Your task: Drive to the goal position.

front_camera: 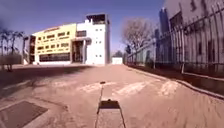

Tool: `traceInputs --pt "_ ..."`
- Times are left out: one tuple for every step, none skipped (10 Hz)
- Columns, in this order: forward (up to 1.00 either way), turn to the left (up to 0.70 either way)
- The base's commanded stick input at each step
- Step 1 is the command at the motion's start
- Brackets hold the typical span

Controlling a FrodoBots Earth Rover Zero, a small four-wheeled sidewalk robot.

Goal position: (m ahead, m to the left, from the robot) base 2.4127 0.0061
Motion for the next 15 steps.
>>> traceInputs --pt "1.0 0.0" --pt "1.0 0.0" --pt "1.0 0.0" --pt "1.0 0.0" --pt "1.0 0.0" --pt "1.0 0.0" --pt "1.0 0.0" --pt "1.0 0.0" --pt "1.0 0.0" --pt "1.0 0.0" --pt "1.0 0.0" --pt "1.0 0.0" --pt "1.0 0.0" --pt "1.0 0.0" --pt "1.0 0.0"
